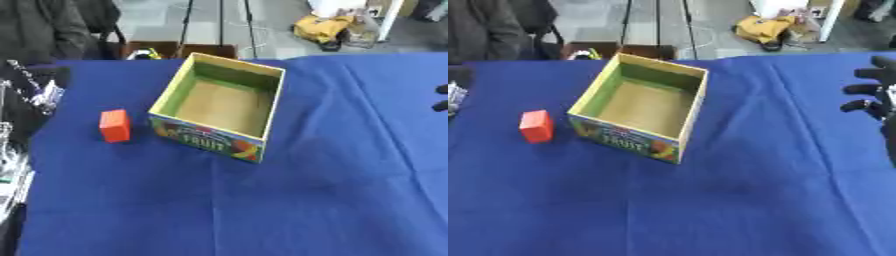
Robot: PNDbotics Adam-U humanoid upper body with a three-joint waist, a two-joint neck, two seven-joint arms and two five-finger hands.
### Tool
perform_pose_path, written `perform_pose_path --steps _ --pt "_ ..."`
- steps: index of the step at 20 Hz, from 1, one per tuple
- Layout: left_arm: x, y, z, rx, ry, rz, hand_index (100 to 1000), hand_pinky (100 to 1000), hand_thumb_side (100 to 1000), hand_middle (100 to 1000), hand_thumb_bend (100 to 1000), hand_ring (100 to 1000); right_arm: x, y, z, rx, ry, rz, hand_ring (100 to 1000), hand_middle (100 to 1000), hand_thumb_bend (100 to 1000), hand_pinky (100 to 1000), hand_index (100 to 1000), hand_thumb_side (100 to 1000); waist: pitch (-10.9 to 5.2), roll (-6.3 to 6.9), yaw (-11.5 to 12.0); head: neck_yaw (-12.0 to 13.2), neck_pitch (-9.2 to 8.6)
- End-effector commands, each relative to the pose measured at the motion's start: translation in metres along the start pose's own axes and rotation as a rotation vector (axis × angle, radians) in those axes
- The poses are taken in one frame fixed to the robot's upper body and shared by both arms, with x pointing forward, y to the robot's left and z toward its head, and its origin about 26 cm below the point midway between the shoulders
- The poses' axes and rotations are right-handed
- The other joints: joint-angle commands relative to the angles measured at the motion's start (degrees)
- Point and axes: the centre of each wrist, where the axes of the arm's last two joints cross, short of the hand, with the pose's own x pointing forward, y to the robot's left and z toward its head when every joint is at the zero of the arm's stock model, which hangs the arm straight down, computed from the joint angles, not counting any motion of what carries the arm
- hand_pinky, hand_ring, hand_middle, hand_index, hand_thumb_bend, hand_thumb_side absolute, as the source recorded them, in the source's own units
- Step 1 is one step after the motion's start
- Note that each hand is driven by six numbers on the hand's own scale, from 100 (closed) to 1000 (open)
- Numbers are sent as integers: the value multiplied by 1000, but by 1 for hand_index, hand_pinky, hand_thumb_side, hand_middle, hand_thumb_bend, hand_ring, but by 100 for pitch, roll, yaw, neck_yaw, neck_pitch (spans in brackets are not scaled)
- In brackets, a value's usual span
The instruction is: Pick up objects on the table and place them in the box.
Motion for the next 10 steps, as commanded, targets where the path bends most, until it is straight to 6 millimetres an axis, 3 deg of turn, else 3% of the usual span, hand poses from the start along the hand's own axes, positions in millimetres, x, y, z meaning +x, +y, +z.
perform_pose_path --steps 1,6,10 --pt "2 17 -17 -117 50 -178 835 735 382 707 803 707 11 -6 -3 23 -18 37 655 698 162 535 849 549 -113 22 -33 -10 12" --pt "0 34 -39 -278 172 -432 836 735 378 708 805 708 9 -4 -3 30 -14 27 655 698 162 535 849 549 -133 -13 -95 34 28" --pt "8 48 -44 -337 184 -547 836 735 378 708 805 708 9 -3 -3 31 -15 21 655 698 162 535 849 549 -129 -38 -110 53 24"
